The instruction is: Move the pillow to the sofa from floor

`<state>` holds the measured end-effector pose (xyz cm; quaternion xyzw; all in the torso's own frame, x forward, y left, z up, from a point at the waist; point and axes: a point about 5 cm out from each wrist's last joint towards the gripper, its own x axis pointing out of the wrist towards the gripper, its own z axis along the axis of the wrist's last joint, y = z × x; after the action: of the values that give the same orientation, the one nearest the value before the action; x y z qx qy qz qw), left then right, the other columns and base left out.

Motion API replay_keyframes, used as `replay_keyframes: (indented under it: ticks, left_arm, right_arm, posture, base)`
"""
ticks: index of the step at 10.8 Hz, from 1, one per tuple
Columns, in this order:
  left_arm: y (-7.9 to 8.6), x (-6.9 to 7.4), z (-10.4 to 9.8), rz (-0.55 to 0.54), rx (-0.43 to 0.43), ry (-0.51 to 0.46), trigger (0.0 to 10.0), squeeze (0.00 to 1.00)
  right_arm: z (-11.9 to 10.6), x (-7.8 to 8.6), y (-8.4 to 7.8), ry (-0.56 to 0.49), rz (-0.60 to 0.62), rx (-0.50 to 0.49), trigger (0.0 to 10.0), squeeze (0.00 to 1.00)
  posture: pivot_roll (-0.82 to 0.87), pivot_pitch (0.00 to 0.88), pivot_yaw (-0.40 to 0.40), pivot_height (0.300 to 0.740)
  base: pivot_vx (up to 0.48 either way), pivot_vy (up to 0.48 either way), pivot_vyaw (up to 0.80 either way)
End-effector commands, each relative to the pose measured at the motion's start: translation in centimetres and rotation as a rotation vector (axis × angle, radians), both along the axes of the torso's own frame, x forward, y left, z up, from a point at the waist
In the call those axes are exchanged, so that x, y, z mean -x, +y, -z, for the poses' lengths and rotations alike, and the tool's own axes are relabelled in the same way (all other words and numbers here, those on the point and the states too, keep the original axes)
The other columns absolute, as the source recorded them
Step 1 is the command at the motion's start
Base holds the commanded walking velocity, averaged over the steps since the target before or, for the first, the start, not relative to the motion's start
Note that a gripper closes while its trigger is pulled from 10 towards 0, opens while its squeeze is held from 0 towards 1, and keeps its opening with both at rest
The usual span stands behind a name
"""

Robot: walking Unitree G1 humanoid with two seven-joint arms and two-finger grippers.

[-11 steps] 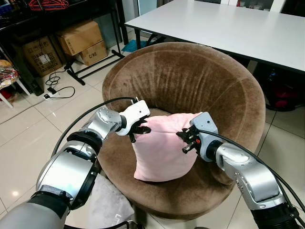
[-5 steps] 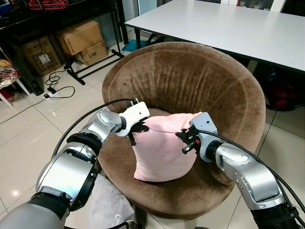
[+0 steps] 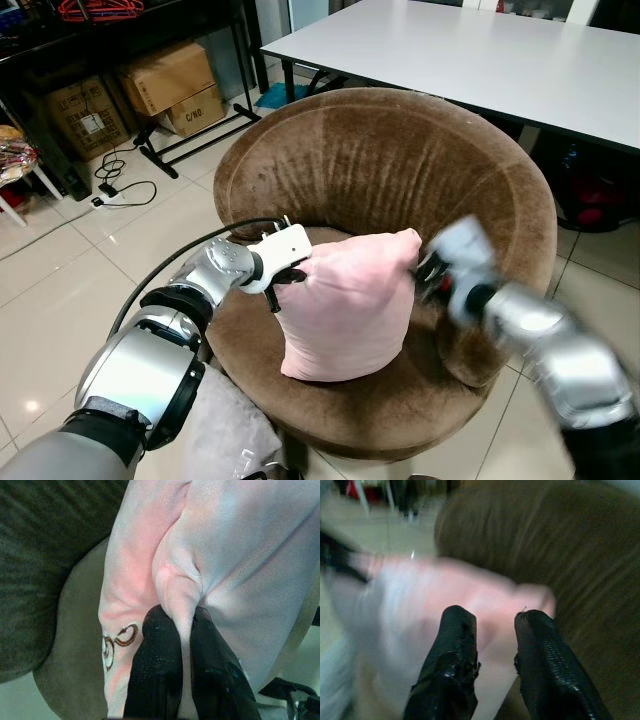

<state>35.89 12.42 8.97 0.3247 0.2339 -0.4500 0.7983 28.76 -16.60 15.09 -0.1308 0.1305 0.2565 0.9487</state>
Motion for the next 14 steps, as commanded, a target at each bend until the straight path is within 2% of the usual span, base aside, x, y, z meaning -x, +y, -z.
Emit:
replay_keyframes:
  ticks: [1,2,3,4,5,6,7,8,9,11,14]
  left_arm:
    - [0.2,0.4,0.7,0.008,-0.029,0.012,0.0,0.0]
    - [-0.1,0.3,0.6,0.026,-0.04,-0.008,0.0,0.0]
    - [-0.6,0.3,0.4,0.058,-0.049,-0.03,0.0,0.0]
    - [-1.0,0.2,0.2,0.083,-0.06,-0.043,0.0,0.0]
    - [-1.6,0.2,0.0,0.119,-0.064,-0.052,0.0,0.0]
    - [-1.9,0.3,0.0,0.152,-0.07,-0.052,0.0,0.0]
    - [-2.3,0.5,0.1,0.198,-0.09,-0.058,0.0,0.0]
    - [-2.8,0.7,0.1,0.233,-0.098,-0.06,0.0,0.0]
    - [-3.2,0.9,0.3,0.276,-0.11,-0.055,0.0,0.0]
    - [-3.6,1.5,0.7,0.328,-0.105,-0.043,0.0,0.0]
    - [-4.2,2.0,1.2,0.37,-0.108,-0.035,0.0,0.0]
  right_arm:
    - [-1.3,-0.3,0.0,-0.066,-0.027,-0.018,10.0,1.0]
    - [-2.8,-0.6,0.0,-0.168,-0.094,0.036,10.0,1.0]
    - [-4.7,-0.5,0.8,-0.29,-0.257,0.132,10.0,1.0]
    - [-4.4,-0.2,1.5,-0.262,-0.383,0.222,10.0,1.0]
    - [-3.2,-0.4,1.6,-0.211,-0.458,0.333,10.0,1.0]
    - [-2.5,-0.7,1.8,-0.202,-0.492,0.396,10.0,1.0]
    - [-1.2,-1.2,3.1,-0.175,-0.581,0.484,10.0,1.0]
    - [0.0,-1.5,3.8,-0.157,-0.64,0.573,10.0,0.0]
    - [1.0,-2.2,4.0,-0.144,-0.669,0.684,10.0,0.0]
    - [1.3,-3.1,4.1,-0.137,-0.692,0.793,10.0,0.0]
    - [2.3,-3.8,4.8,-0.124,-0.682,0.869,10.0,0.0]
  posture:
    - [-0.26,0.0,0.133,0.74]
    - [-0.26,0.0,0.127,0.74]
    - [-0.26,0.0,0.124,0.74]
    - [-0.26,0.0,0.122,0.74]
    - [-0.26,0.0,0.116,0.74]
    - [-0.26,0.0,0.115,0.74]
    - [-0.25,0.0,0.11,0.74]
    - [-0.25,0.0,0.1,0.74]
    - [-0.24,0.0,0.091,0.74]
    - [-0.23,0.0,0.075,0.74]
    - [-0.23,0.0,0.066,0.74]
  base:
    - [0.0,0.0,0.0]
    - [0.0,0.0,0.0]
    - [0.0,0.0,0.0]
    - [0.0,0.0,0.0]
    - [0.0,0.0,0.0]
    - [0.0,0.0,0.0]
    - [0.0,0.0,0.0]
    - [0.0,0.0,0.0]
    - [0.0,0.0,0.0]
    - [0.0,0.0,0.0]
    - [0.0,0.0,0.0]
